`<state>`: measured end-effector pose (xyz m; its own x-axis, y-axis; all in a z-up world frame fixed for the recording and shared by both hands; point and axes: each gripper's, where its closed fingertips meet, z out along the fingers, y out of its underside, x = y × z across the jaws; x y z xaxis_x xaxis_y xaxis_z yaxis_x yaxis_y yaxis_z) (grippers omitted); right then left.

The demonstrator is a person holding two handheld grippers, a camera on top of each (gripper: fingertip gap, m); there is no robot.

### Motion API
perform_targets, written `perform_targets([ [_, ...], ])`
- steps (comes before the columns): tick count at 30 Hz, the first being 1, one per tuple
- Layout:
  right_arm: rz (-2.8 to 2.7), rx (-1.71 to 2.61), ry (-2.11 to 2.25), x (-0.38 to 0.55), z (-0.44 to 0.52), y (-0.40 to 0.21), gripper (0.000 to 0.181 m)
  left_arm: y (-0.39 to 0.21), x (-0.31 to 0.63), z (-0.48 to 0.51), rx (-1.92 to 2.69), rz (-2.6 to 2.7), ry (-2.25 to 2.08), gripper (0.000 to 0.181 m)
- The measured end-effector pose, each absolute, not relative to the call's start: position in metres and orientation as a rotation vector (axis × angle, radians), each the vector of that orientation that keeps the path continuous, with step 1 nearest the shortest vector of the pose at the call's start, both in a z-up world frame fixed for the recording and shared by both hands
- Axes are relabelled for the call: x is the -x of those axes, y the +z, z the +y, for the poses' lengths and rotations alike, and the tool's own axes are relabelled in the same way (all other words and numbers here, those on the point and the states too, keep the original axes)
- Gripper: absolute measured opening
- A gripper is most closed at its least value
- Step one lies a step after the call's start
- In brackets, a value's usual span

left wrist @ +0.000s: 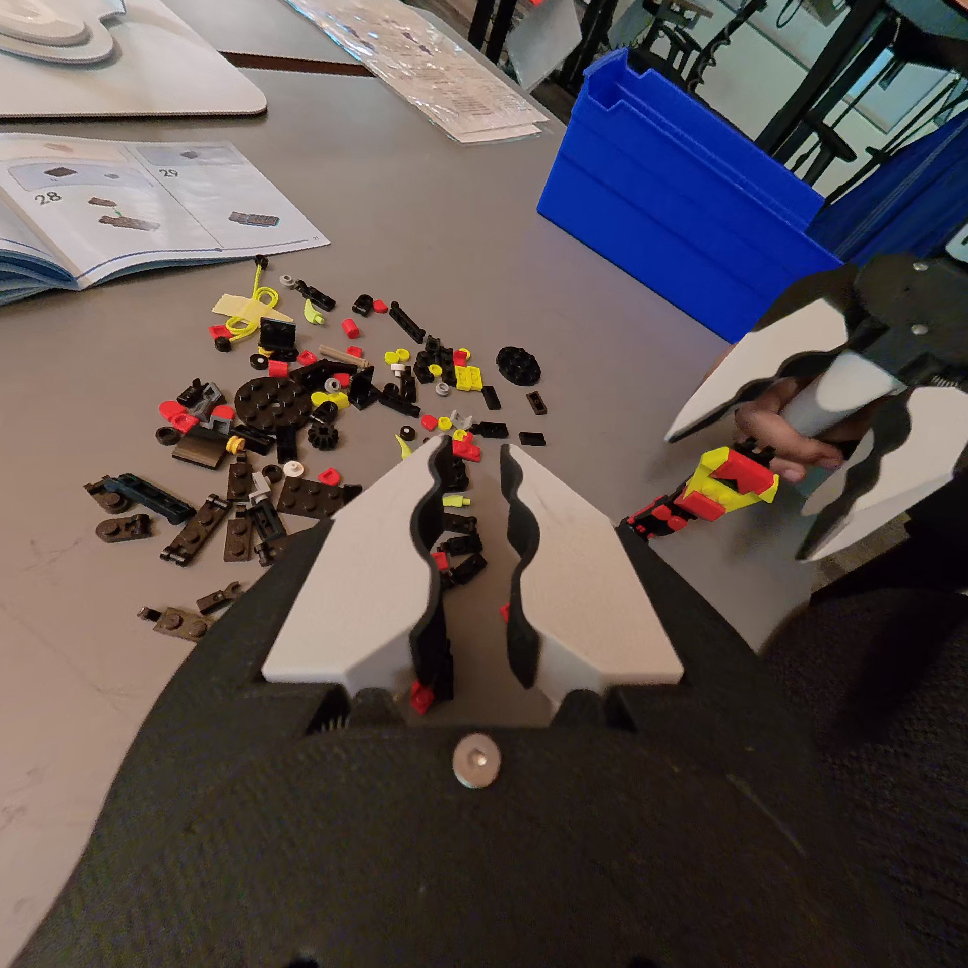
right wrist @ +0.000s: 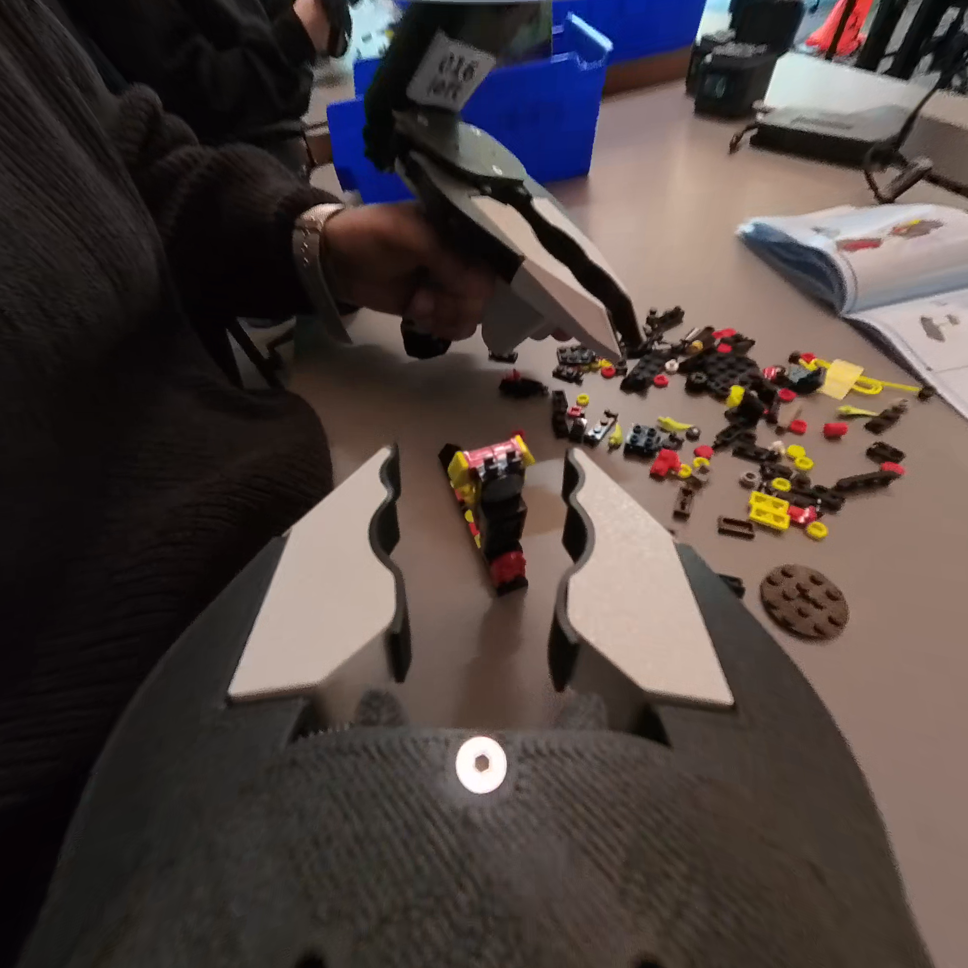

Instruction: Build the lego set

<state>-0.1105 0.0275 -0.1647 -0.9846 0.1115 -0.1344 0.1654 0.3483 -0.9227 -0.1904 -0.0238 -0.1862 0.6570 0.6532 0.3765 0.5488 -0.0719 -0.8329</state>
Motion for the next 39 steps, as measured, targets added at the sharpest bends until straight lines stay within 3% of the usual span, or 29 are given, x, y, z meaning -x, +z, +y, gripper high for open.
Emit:
perform_targets([
  [2,2.586,-0.266,-1.691,0.11,0.026,-0.174,0.06,-0.187,0.19,-0.023,1.739,-0.976,0.112,0.016],
  [6,2.592,-0.447,-1.683,0.13,0.033,-0.177,0.025,-0.188,0.189,-0.023,1.745,-0.976,0.105,0.016],
  [11,2.354,-0.979,-1.649,0.179,0.067,-0.183,0.024,-0.189,0.188,-0.022,1.755,-0.971,0.104,0.016],
  [15,2.145,-1.135,-1.608,0.189,0.074,-0.186,0.023,-0.188,0.188,-0.022,1.755,-0.967,0.103,0.017],
  [39,2.047,-1.083,-1.65,0.182,0.067,-0.173,0.025,-0.193,0.185,-0.019,1.773,-0.972,0.067,0.018],
])
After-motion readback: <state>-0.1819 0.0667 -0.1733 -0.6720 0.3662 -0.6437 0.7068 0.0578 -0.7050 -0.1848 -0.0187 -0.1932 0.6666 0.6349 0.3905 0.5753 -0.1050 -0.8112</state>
